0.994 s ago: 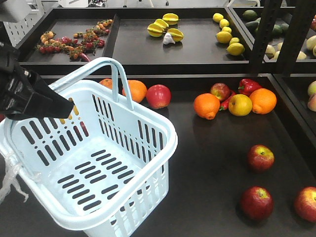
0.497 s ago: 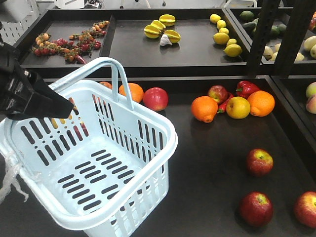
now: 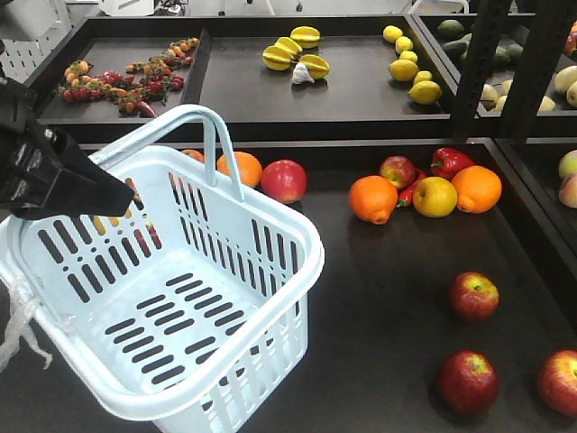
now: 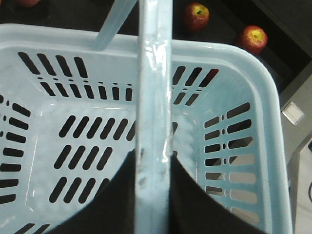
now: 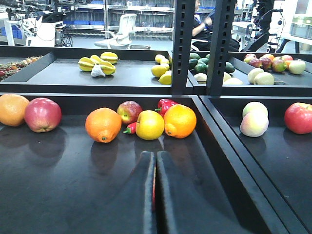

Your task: Pick three apples into basket with both arms

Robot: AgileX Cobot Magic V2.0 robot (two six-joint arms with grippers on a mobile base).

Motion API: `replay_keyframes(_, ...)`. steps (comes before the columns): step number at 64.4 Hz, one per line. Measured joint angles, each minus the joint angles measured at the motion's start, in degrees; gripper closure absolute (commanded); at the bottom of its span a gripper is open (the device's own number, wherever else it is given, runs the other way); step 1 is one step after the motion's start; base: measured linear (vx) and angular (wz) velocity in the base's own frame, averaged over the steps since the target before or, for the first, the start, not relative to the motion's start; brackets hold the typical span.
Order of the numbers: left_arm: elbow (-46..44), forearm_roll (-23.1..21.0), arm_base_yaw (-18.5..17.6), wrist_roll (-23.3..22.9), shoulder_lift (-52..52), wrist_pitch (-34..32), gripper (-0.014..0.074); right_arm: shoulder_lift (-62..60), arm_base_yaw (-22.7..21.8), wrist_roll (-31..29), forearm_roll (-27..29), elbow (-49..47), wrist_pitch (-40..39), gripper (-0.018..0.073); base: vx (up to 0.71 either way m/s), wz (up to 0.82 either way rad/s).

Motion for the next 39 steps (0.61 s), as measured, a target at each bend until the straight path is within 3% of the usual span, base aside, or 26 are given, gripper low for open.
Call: replay_keyframes(39,0.0,0.0,0.0,0.0,0.0,0.0,0.0604,0.0,0.0,0.0,0.0,0.0,0.0,0.0563,0.0,0.0)
